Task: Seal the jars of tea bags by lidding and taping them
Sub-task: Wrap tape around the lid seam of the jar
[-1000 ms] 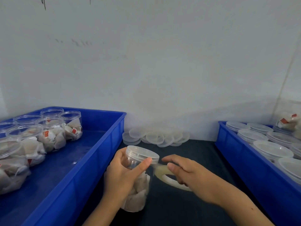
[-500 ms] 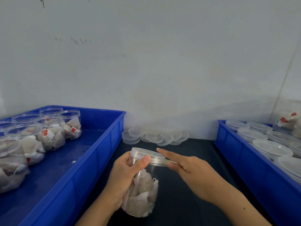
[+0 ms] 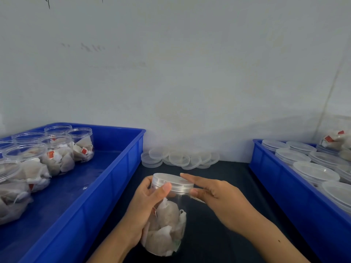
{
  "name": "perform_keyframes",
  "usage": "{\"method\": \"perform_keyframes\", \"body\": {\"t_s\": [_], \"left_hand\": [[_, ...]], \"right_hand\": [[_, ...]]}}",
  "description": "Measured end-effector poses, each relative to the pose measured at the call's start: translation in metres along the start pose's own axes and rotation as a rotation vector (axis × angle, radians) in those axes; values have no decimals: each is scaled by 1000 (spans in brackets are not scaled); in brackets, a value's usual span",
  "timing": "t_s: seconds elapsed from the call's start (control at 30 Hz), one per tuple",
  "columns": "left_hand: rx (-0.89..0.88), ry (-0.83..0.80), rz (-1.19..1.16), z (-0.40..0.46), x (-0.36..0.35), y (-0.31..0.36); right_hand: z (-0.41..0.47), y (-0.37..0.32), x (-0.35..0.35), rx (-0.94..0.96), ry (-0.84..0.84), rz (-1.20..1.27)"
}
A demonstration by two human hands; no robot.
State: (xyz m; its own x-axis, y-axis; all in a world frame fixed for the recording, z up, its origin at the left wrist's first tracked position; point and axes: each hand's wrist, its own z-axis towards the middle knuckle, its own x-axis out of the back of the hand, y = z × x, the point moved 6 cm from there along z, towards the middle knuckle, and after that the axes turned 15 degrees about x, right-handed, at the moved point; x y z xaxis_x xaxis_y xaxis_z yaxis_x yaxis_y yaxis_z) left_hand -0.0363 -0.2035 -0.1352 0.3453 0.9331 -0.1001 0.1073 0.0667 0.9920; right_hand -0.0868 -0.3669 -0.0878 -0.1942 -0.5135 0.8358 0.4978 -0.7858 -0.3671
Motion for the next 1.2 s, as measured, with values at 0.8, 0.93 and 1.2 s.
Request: {"method": "perform_keyframes", "body": {"t_s": [0.8, 0.93, 1.2], "left_hand": [[-126, 332, 349, 2, 7, 11], [-137, 326, 339, 0, 10, 12], [-127, 321, 184, -1, 16, 12]], "right_hand": [[-3, -24, -9, 3, 20, -203], [-5, -31, -11, 30, -11, -233], [-8, -14, -8, -170, -100, 175]]}}
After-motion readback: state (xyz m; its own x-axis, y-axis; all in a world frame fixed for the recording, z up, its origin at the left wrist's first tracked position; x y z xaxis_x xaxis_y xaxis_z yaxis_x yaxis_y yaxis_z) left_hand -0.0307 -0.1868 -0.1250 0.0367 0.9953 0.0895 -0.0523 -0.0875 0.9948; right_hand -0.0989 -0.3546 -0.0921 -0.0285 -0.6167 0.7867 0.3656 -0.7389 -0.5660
